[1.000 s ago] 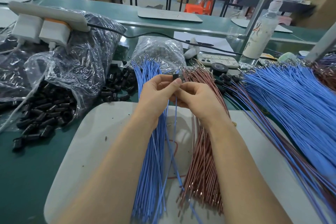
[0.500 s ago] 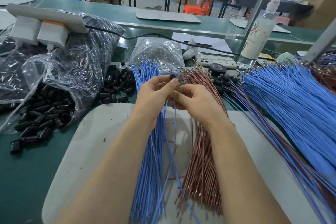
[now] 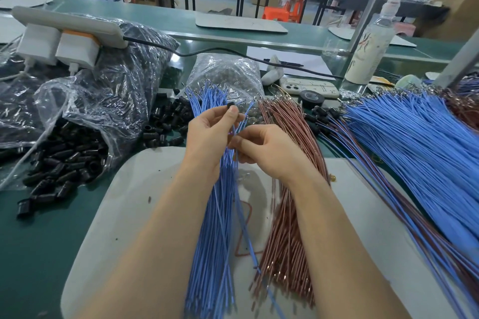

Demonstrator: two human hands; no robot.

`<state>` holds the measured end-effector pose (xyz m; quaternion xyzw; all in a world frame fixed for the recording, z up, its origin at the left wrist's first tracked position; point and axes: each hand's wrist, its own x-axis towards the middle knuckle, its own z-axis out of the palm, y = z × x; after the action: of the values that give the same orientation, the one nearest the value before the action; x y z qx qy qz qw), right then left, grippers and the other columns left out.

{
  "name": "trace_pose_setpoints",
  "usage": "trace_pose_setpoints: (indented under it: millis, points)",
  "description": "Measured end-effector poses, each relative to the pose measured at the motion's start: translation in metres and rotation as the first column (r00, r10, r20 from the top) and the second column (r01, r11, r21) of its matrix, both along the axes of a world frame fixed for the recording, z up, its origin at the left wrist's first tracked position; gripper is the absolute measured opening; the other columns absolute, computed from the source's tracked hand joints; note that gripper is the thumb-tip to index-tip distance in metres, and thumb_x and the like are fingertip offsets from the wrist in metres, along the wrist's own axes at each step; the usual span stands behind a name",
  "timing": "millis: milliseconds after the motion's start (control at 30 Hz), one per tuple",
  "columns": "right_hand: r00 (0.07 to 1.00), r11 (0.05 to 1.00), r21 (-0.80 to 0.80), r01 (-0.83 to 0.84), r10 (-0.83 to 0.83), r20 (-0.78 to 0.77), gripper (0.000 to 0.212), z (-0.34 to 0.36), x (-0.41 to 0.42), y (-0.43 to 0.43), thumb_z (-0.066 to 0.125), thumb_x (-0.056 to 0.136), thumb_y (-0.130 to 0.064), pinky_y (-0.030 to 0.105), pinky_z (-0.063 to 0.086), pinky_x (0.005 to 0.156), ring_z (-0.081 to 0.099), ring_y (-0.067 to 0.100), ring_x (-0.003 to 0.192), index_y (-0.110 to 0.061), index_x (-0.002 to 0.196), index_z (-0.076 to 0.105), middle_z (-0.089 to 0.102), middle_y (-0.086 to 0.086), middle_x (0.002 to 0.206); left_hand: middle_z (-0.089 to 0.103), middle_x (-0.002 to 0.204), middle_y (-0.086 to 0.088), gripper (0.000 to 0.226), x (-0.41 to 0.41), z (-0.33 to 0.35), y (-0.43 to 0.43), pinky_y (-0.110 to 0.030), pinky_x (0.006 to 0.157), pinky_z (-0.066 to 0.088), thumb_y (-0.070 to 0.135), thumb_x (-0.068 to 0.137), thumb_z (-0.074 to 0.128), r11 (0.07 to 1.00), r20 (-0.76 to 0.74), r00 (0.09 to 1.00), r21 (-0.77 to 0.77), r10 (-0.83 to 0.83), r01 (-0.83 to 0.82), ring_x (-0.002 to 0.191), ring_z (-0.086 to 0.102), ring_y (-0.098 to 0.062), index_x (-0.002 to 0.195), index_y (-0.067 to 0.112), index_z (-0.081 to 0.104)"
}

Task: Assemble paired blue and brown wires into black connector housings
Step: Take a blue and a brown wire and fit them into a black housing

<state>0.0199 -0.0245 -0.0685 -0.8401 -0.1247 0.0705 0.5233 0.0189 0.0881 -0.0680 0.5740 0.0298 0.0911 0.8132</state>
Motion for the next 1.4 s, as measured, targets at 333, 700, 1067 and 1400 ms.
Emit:
trace_pose_setpoints:
  millis: [333, 700, 1067, 1400]
  points:
    - [0.913, 0.613, -0.689, 0.386, -0.360, 0.192, 0.031, -0.003, 0.005, -0.016, 0.058, 0.092, -0.023, 0.035, 0.044, 0.091, 0.055, 0.030, 0.112, -0.016, 0.121, 0.053, 0.061, 0.009, 0.120, 0.069, 0.070, 0.007, 0.017, 0.011, -0.009, 0.012, -0.018, 0.056, 0.046, 0.021, 0.090, 0.064, 0.994, -0.121, 0.988, 0.054, 0.099, -0.093, 0.060, 0.057, -0.001, 0.073, 0.018, 0.067]
    - [0.834, 0.711, -0.449, 0.541, -0.522, 0.177, 0.019, 0.000, 0.008, -0.026, 0.054, 0.087, -0.012, 0.033, 0.047, 0.082, 0.060, 0.029, 0.099, -0.014, 0.099, 0.068, 0.068, 0.010, 0.106, 0.071, 0.077, 0.004, 0.005, 0.007, -0.005, 0.007, -0.017, 0.058, 0.046, 0.020, 0.089, 0.064, 1.000, -0.155, 0.988, 0.009, 0.014, -0.012, 0.070, 0.060, -0.005, 0.087, 0.017, 0.066]
    - [0.808, 0.746, -0.312, 0.588, -0.534, 0.247, 0.008, -0.002, 0.010, -0.036, 0.060, 0.091, -0.022, 0.024, 0.042, 0.075, 0.060, 0.020, 0.086, -0.017, 0.086, 0.065, 0.065, 0.001, 0.083, 0.071, 0.074, 0.007, 0.004, 0.003, -0.002, 0.002, -0.015, 0.057, 0.048, 0.019, 0.091, 0.061, 0.994, -0.160, 0.983, 0.033, -0.094, 0.100, 0.070, 0.062, -0.004, 0.090, 0.017, 0.065]
    - [0.841, 0.601, 0.675, 0.429, -0.539, -0.054, 0.012, 0.018, 0.006, -0.033, 0.051, 0.097, -0.010, 0.017, 0.040, 0.043, 0.049, 0.006, 0.044, -0.019, 0.090, 0.055, 0.066, -0.001, 0.063, 0.071, 0.101, -0.006, 0.003, -0.009, 0.000, -0.005, -0.028, 0.085, 0.055, 0.014, 0.088, 0.060, 0.804, -0.132, 0.803, 0.057, -0.581, 0.591, 0.097, 0.066, -0.016, 0.088, 0.016, 0.061]
